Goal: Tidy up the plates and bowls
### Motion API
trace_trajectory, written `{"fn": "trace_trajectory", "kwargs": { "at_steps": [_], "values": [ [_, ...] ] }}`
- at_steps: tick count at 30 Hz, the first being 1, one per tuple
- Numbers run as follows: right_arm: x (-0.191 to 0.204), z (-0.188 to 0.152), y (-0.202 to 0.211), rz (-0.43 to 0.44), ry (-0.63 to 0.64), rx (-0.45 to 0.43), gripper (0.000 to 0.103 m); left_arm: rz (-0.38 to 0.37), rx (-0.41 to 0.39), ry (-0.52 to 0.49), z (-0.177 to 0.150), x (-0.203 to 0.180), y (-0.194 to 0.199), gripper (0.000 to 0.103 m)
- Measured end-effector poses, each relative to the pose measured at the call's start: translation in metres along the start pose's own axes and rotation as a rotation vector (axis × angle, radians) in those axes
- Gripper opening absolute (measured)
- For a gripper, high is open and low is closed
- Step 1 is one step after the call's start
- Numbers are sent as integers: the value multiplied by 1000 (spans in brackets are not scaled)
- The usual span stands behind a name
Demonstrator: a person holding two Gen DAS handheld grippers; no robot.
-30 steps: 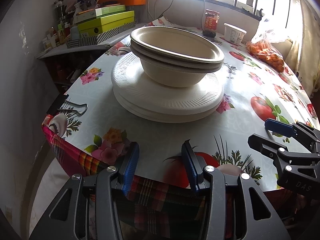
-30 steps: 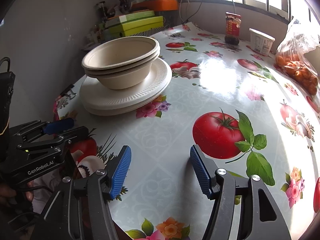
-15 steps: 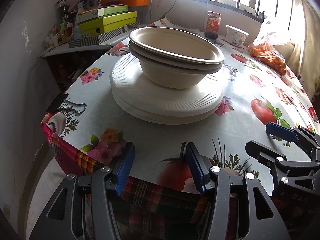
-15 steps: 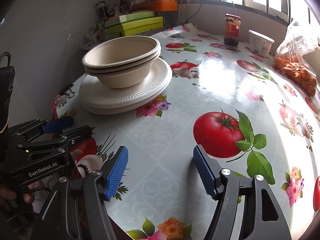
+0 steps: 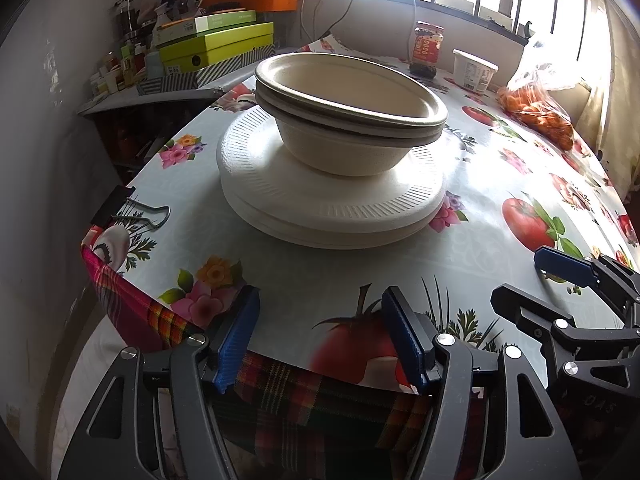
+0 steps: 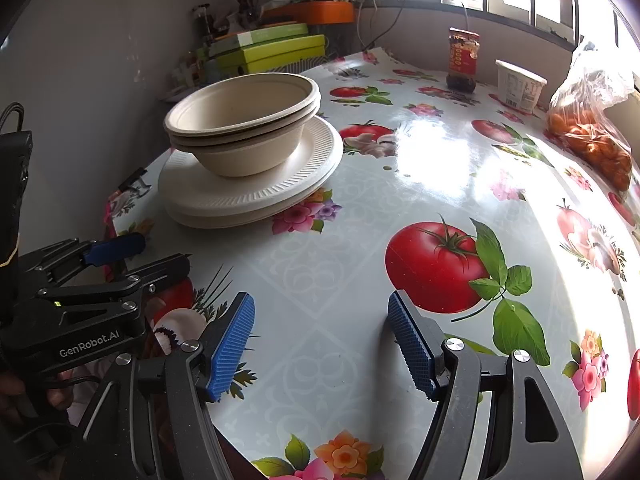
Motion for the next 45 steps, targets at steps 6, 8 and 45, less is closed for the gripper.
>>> {"fn": "trace_trajectory", "kwargs": {
  "at_steps": [6,8,45],
  "values": [
    [0,0,0,0,0,0,71,0,0,0,0,0,0,65],
    [0,0,0,0,1,0,71,0,0,0,0,0,0,65],
    [-1,-1,0,-1,3,-2,72,-1,0,0,0,0,0,65]
  ]
}}
Point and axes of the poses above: each gripper's, at about its wrist camera, not at the fingertips, and y roughly against the way its jaws point, x to its left, z to its top, the point moved 9 cm from there along -y, roughly the way its jaws point, and after that the axes turned 3 degrees about -x, right-handed, at the moved point
